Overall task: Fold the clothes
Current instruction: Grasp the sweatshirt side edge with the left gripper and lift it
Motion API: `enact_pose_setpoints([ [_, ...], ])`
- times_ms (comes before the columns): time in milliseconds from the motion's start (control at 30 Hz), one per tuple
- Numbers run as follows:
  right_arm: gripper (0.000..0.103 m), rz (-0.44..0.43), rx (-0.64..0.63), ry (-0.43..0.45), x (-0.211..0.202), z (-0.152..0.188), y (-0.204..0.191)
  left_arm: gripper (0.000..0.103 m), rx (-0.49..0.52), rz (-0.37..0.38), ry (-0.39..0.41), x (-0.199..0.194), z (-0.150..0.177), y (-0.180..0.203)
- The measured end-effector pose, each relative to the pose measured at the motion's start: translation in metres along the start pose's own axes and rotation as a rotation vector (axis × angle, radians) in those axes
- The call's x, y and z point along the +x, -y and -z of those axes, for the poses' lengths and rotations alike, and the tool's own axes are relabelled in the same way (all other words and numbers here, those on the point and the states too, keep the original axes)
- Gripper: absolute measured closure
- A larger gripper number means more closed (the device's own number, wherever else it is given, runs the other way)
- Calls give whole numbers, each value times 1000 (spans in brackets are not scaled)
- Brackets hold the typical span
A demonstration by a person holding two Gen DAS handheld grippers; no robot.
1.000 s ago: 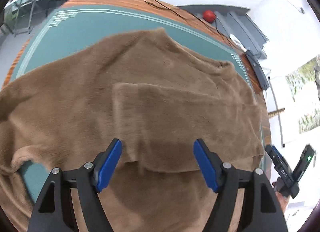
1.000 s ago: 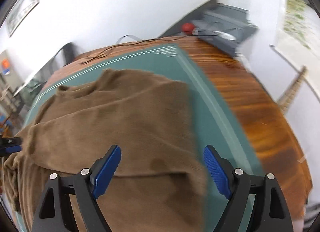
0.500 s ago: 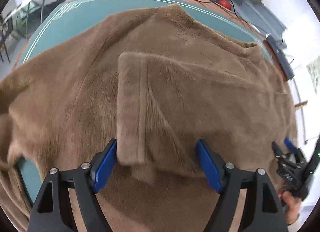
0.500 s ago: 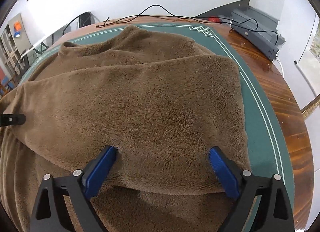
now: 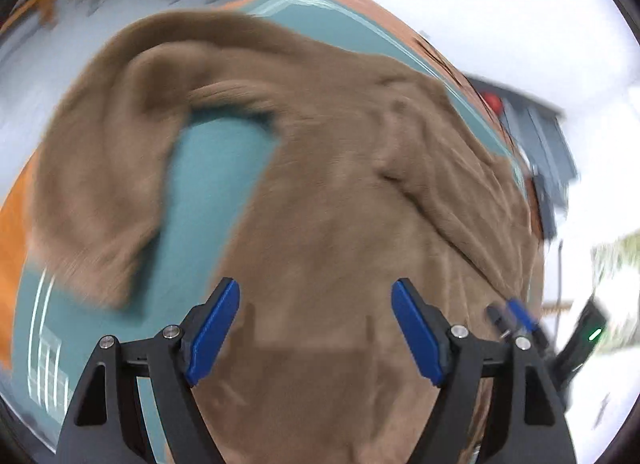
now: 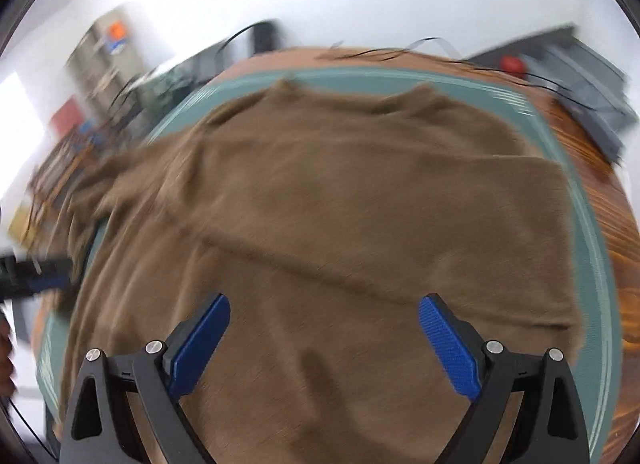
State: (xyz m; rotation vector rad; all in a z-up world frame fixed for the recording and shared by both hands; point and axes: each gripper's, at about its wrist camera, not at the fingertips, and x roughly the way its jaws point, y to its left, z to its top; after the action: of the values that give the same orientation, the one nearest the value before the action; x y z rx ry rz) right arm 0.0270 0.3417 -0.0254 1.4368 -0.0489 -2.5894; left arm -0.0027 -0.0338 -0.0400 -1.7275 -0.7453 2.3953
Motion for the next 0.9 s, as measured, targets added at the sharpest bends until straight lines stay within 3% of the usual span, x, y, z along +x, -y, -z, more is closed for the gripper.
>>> enact_pose_setpoints([
  [167,5,-19,-65,-89,23,29,-25,22,-276,-2,80,-17,8,-68],
  [367,1,46,-180,-77,26,46,-38,22,-521,74,107,-8,6,-123],
  [600,1,39,-160,-89,16,55,-32,21,-619,96,154,8,-12,-138],
  [833,1,59,-141,-112,-6,87,-12,22,-671,121,176,17,-27,-143],
  [867,1,61,-137,-112,-8,89,-11,24,-671,118,183,17,-29,-142],
  [900,1,61,-135,-111,-9,91,-9,44,-671,114,189,18,-31,-141],
])
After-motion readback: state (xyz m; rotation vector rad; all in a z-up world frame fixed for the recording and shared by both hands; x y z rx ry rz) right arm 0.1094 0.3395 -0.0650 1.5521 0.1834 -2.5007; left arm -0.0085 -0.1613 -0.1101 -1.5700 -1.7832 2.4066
